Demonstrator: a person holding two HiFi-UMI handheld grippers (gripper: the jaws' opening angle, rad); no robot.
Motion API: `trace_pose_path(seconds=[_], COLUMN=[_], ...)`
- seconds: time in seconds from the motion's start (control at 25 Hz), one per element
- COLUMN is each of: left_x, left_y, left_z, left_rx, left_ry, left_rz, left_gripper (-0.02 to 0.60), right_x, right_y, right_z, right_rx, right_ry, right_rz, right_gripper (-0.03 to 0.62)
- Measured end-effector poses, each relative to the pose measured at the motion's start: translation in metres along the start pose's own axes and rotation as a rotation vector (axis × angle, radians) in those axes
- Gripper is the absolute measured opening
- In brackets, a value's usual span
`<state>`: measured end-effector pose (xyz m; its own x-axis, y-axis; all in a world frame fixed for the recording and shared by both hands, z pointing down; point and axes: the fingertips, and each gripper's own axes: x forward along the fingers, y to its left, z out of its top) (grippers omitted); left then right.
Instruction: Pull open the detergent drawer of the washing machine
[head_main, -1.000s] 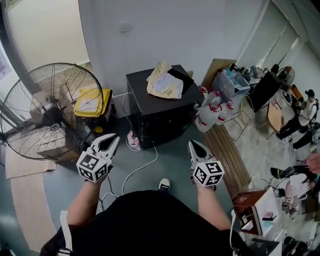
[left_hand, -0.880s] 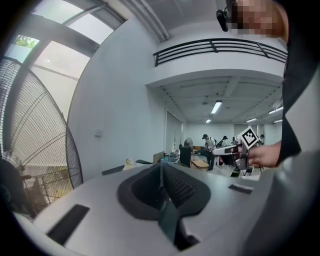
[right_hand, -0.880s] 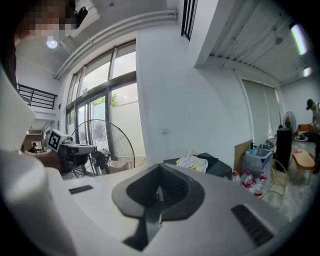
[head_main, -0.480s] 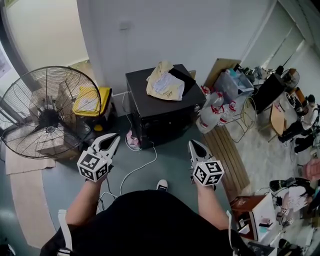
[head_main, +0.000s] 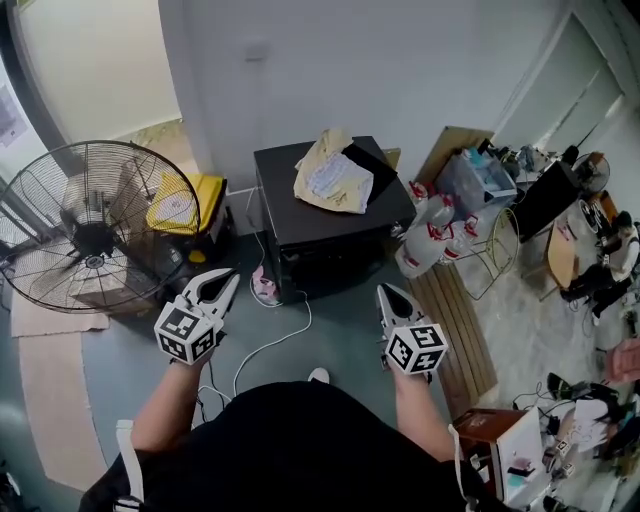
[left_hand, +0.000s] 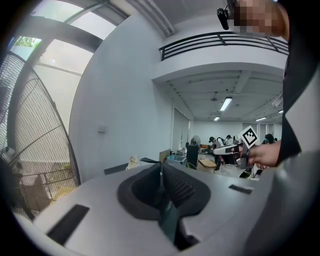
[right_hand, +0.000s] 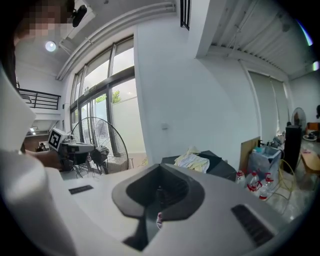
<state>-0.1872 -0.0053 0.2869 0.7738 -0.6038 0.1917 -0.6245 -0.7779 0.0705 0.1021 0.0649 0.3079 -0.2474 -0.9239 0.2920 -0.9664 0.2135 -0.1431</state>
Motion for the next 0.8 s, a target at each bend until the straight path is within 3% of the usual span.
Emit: trace_pose_path(seconds=[0.8], left_x=[0.061], left_y=[-0.005], left_z=[0.003], left_rx=[-0.021], left_ry=[0.037], left_rz=[0.128], left_gripper=[0.025], right_x=[0.058], right_y=[-0.077], right_z=[0.004], right_rx=[0.015], right_ry=[0.04], right_rz=[0.129], right_gripper=[0.002])
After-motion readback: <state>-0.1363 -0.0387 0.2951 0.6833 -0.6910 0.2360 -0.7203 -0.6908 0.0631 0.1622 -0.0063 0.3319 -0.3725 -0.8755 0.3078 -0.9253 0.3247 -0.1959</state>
